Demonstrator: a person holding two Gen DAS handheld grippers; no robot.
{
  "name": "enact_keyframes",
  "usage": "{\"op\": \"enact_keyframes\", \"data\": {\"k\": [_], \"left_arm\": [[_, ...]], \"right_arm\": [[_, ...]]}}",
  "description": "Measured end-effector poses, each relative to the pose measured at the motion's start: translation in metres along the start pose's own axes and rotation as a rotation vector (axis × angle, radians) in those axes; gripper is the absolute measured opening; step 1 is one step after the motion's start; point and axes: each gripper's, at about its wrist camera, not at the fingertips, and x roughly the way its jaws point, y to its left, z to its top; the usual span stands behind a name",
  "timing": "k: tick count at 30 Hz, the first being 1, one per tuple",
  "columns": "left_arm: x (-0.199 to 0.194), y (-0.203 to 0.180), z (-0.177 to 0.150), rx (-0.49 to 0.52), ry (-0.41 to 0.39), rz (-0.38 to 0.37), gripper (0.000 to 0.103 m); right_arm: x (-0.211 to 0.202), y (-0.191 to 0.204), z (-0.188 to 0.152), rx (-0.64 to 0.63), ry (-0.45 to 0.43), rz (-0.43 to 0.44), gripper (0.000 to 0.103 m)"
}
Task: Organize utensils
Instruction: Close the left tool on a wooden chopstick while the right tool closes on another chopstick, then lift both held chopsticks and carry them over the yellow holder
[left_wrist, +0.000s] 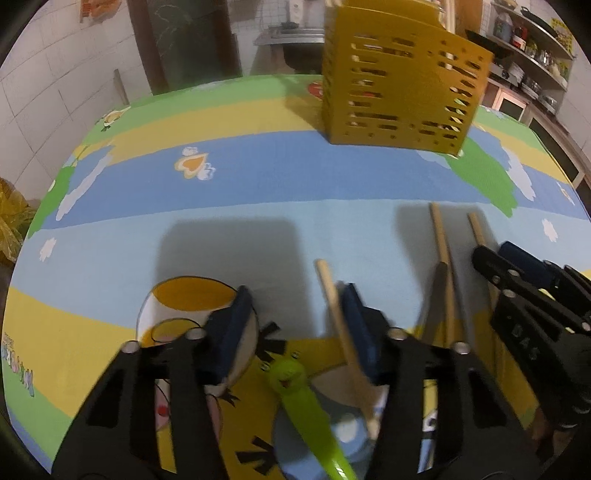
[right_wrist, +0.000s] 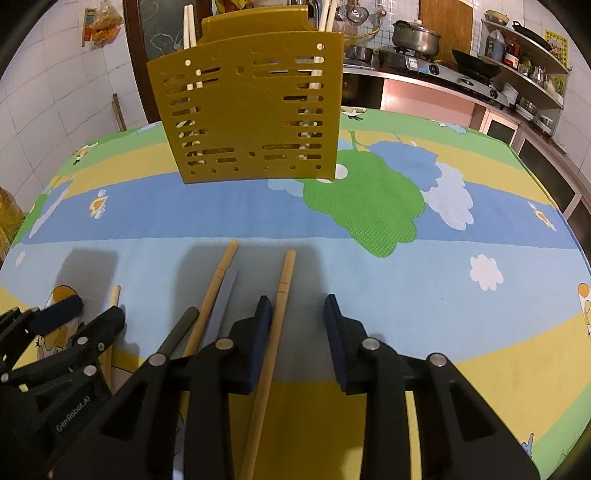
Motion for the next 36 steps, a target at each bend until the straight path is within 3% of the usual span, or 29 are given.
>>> {"op": "enact_keyframes", "data": {"k": [6, 13, 20, 26, 36], "left_arm": [[0.003, -0.011, 0.012, 0.002, 0.038, -0.028, 0.008], [0.011, -0.008, 0.025, -0.017, 0.028, -0.05, 0.007], [0.007, 0.0, 0.029, -0.036, -0.029, -0.085, 0.007], [-0.018, 0.009, 0.036, -0.067, -0.144, -0.092, 0.007], [-0.106, 0.001, 0.034, -0.035, -0.461, -0.081, 0.006]], "right_arm": [[0.006, -0.004, 0.01, 0.006, 0.016, 0.005, 0.026], [0.005, -0.001, 0.008, -0.011, -0.023, -0.008, 0.008], [-0.009, -0.017, 0.01, 0.066, -0.08, 0.062, 0.006], [-0.04, -0.026, 0.013, 0.096, -0.197, 0.114, 0.006], [-0.107, -0.031, 0.017, 0.08, -0.471, 0.104, 0.006]]}}
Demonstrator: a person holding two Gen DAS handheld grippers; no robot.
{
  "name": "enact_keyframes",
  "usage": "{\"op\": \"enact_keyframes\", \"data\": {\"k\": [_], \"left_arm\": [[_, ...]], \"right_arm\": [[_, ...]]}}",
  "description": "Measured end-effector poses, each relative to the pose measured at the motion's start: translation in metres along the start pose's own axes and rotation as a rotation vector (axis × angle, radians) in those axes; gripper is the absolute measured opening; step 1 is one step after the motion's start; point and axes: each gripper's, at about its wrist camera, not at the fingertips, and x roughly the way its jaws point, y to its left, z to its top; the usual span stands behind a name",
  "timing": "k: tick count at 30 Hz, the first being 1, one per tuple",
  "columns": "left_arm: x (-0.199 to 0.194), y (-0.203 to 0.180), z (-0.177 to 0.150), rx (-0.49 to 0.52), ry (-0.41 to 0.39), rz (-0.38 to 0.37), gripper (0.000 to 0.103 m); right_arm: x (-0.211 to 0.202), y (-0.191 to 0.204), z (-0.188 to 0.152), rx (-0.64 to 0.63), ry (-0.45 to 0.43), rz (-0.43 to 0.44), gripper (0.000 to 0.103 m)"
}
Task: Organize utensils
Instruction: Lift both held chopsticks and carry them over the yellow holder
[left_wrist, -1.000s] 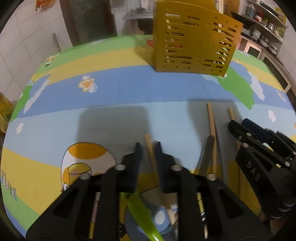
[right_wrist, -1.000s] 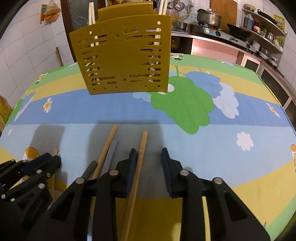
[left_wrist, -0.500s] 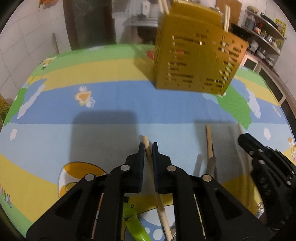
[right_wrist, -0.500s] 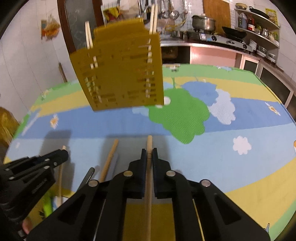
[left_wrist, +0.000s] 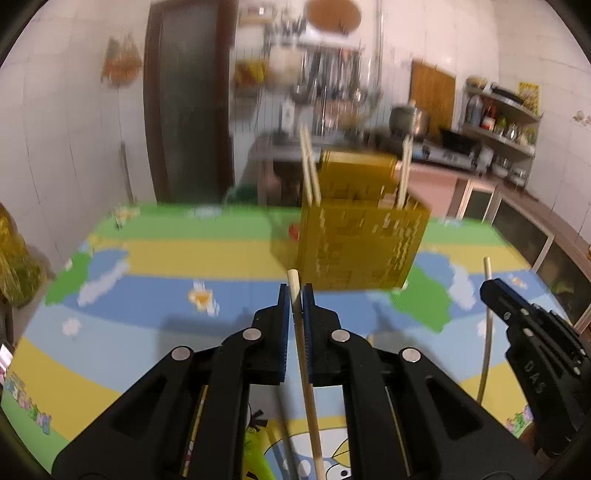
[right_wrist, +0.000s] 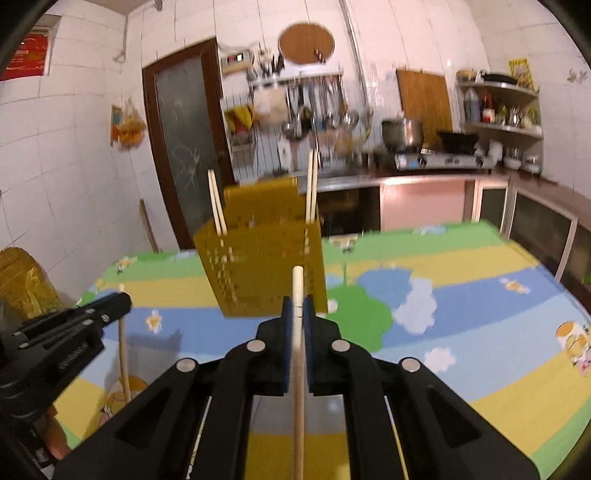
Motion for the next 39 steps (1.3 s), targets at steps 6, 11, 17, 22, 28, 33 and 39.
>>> {"op": "enact_keyframes", "data": {"k": [6, 11, 17, 22, 28, 33, 39], "left_arm": [[-0.031, -0.008, 0.01, 0.031, -0.095, 0.002, 0.005], [-0.053, -0.012, 0.012, 0.05, -0.155, -0.002, 0.005], [-0.056, -0.008, 0.012, 0.045, -0.167, -0.015, 0.005], [-0.059, -0.004, 0.031, 0.047, -0.211, -0.021, 0.005], [-0.055, -0.008, 0.085, 0.029, -0.291, -0.054, 0.004], [-0.047, -0.02, 0.141, 0.027, -0.397, -0.071, 0.004], [-0.015, -0.035, 0.186, 0.024, -0.466, -0.072, 0.004]], "right_arm": [[-0.028, -0.002, 0.008, -0.014, -0.095, 0.002, 0.006], [-0.048, -0.005, 0.013, -0.027, -0.155, -0.005, 0.006], [-0.058, -0.006, 0.016, -0.027, -0.205, -0.01, 0.006], [-0.06, -0.003, 0.042, -0.043, -0.276, 0.0, 0.006], [-0.041, 0.0, 0.098, -0.046, -0.385, 0.024, 0.006], [-0.012, 0.003, 0.145, -0.036, -0.464, 0.04, 0.006], [0.036, -0.002, 0.187, 0.019, -0.509, 0.075, 0.006]]}}
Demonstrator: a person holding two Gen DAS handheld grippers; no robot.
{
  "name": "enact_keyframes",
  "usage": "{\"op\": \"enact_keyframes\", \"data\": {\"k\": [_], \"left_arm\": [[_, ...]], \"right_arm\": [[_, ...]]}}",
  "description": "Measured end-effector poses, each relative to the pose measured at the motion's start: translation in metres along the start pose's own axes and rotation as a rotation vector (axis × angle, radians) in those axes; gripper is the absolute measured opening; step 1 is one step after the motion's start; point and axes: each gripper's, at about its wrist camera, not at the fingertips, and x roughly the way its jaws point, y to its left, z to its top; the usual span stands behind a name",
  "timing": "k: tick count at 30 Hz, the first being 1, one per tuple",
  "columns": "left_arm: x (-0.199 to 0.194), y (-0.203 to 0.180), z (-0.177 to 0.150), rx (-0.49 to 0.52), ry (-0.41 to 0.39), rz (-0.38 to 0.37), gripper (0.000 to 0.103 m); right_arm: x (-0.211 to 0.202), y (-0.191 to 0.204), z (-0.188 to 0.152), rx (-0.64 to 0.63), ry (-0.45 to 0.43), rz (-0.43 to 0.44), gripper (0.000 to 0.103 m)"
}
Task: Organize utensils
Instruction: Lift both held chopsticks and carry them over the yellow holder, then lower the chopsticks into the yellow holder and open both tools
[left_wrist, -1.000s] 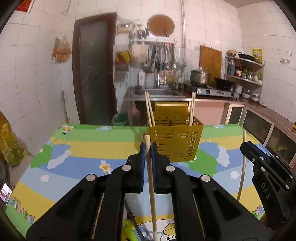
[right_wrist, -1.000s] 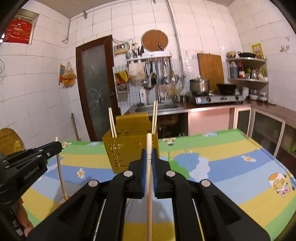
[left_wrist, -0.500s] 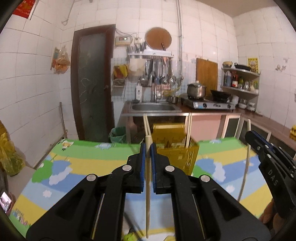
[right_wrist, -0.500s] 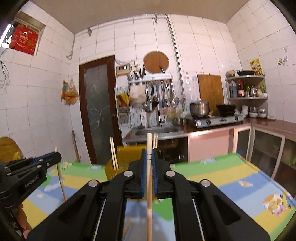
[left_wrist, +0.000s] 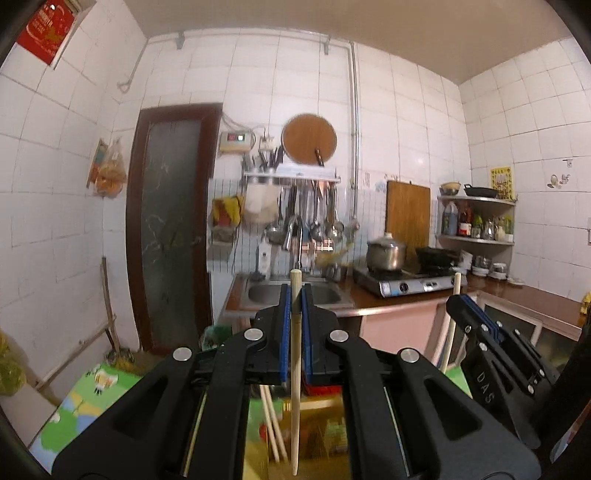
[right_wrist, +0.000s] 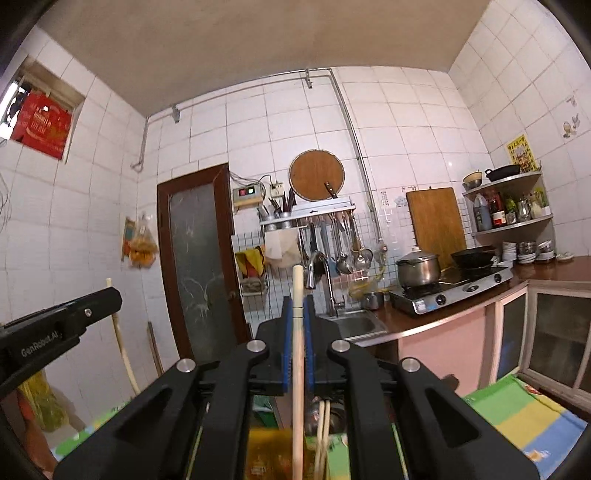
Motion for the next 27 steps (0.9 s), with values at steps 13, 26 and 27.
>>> {"op": "enact_keyframes", "data": {"k": [13, 26, 27], "left_arm": [[0.091, 0.012, -0.064, -0.022, 0.09, 0.023, 0.004], [0.094, 0.035, -0.099, -0.043, 0.233, 0.041, 0.017], [0.09, 0.039, -0.098, -0.052, 0.25, 0.044, 0.032]], "right_arm": [[0.076, -0.011, -0.064, -0.033, 0.077, 0.001, 0.006], [0.064, -0.022, -0.103, -0.109, 0.299, -0.043, 0.007], [0.06, -0.024, -0.1, -0.11, 0.314, -0.055, 0.008]]}}
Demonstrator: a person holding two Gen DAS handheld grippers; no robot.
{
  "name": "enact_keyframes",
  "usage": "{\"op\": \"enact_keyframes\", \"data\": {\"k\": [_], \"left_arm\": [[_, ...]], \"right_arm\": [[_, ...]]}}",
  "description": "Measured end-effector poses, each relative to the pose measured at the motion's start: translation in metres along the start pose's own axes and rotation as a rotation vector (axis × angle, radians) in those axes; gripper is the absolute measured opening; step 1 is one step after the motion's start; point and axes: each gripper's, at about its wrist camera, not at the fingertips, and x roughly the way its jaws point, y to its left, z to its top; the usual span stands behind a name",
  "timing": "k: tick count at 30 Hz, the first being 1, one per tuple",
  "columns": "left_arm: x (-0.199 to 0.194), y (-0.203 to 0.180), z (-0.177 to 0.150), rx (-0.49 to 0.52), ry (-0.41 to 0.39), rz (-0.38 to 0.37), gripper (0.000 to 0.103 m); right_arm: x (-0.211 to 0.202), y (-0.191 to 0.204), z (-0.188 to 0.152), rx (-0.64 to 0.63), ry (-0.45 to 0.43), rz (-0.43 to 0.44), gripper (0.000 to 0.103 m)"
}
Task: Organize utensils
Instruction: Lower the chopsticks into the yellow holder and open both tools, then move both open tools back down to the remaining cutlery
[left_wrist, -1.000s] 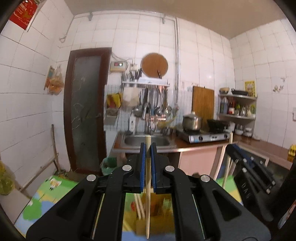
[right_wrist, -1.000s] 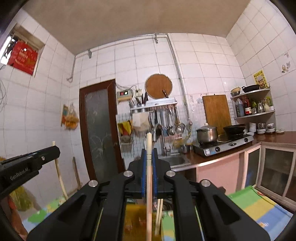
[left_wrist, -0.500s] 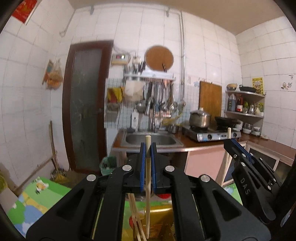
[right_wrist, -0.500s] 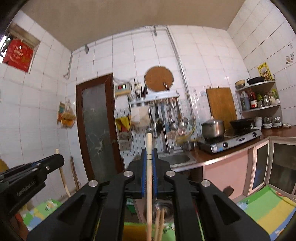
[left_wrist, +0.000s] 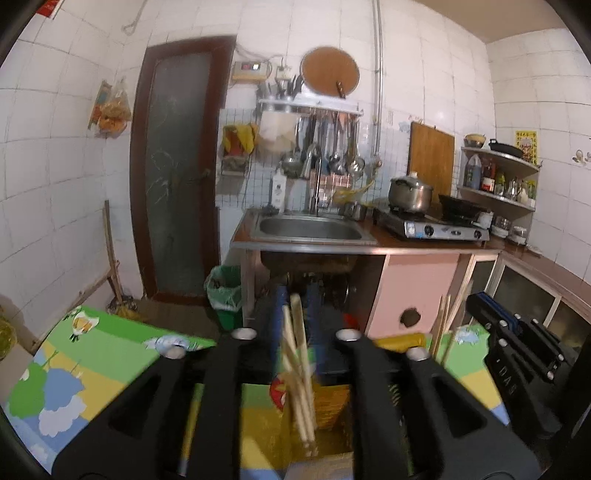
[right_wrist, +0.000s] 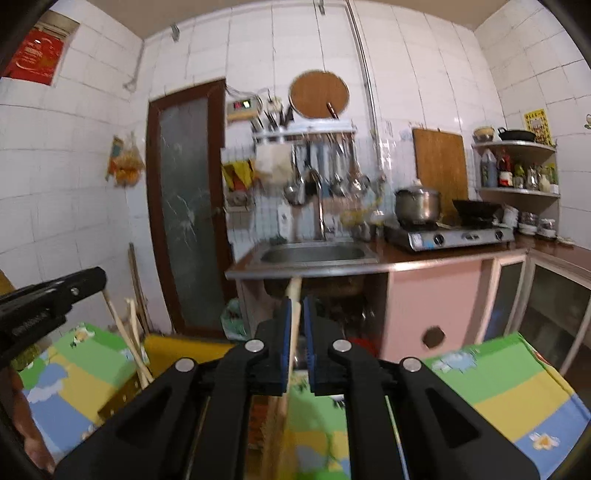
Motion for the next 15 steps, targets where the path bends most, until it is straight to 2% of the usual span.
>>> {"op": "enact_keyframes", "data": {"k": [1, 2, 3, 4, 6, 9, 12, 15], "left_arm": [[-0.006, 0.003, 0.0, -0.01, 0.003, 0.006, 0.04], [-0.012, 0.007, 0.001, -0.016, 0.003, 0.016, 0.056], [-0.02, 0.01, 0.001, -0.017, 0.007, 0.027, 0.064], [-0.031, 0.014, 0.002, -0.018, 0.007, 0.037, 0.066], [-0.043, 0.017, 0.001, -0.008, 0.023, 0.051, 0.076], [-0.069, 0.023, -0.008, 0.015, 0.05, 0.078, 0.087], [-0.091, 0.027, -0.027, 0.045, 0.073, 0.111, 0.094], [-0.105, 0.033, -0.052, 0.051, 0.127, 0.124, 0.096]], "right_arm": [[-0.005, -0.001, 0.0, -0.001, 0.009, -0.008, 0.013], [-0.013, -0.003, 0.002, -0.003, 0.017, -0.02, 0.021], [-0.022, -0.006, 0.002, 0.001, 0.019, -0.025, 0.049], [-0.029, -0.008, 0.003, 0.009, 0.016, -0.028, 0.066], [-0.049, -0.01, 0.004, 0.014, 0.013, -0.047, 0.066], [-0.073, -0.008, 0.001, 0.01, 0.086, -0.049, 0.07], [-0.091, -0.004, -0.015, 0.027, 0.169, -0.046, 0.071], [-0.103, 0.002, -0.037, 0.043, 0.238, -0.037, 0.071]]}}
